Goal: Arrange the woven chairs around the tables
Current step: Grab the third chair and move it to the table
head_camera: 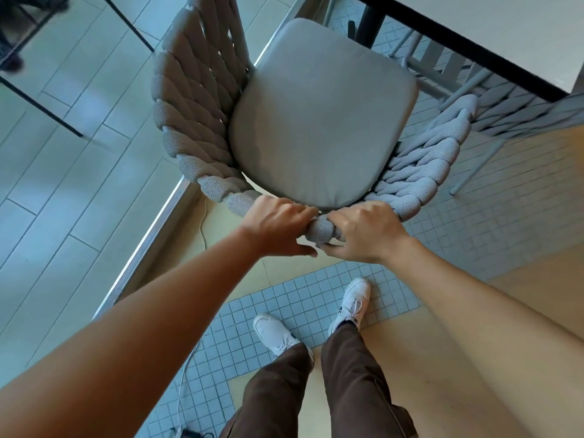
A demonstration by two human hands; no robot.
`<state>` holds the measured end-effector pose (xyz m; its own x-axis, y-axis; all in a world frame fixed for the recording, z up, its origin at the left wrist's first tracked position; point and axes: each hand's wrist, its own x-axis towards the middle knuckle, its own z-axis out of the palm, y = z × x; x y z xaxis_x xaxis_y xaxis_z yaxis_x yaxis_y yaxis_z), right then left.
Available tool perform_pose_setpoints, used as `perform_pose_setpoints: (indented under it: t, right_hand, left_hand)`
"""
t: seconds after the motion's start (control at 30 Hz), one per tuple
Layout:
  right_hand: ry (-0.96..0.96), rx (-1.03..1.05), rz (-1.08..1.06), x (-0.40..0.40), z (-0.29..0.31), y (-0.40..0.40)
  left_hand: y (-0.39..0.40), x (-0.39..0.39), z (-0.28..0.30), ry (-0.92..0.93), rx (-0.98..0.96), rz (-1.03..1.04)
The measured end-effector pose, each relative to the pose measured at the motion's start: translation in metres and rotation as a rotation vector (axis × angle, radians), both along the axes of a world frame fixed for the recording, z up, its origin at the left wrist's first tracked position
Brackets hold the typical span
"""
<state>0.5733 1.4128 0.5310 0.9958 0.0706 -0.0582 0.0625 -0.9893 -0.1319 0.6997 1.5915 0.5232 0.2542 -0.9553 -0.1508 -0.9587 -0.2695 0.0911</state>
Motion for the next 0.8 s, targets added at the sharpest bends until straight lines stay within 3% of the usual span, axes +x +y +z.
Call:
perform_pose_setpoints:
  t: [0.13, 0.8]
  right_hand:
    - [0.013, -0.067, -0.034, -0.009, 0.002, -0.03]
    - [0.14, -0.098, 0.093, 0.022, -0.009, -0.058]
  left_hand:
    - [-0.017, -0.016, -0.003, 0.018, 0.041, 0.113]
    - [-0.027, 0.001, -0.009, -0.087, 0.11, 0.137]
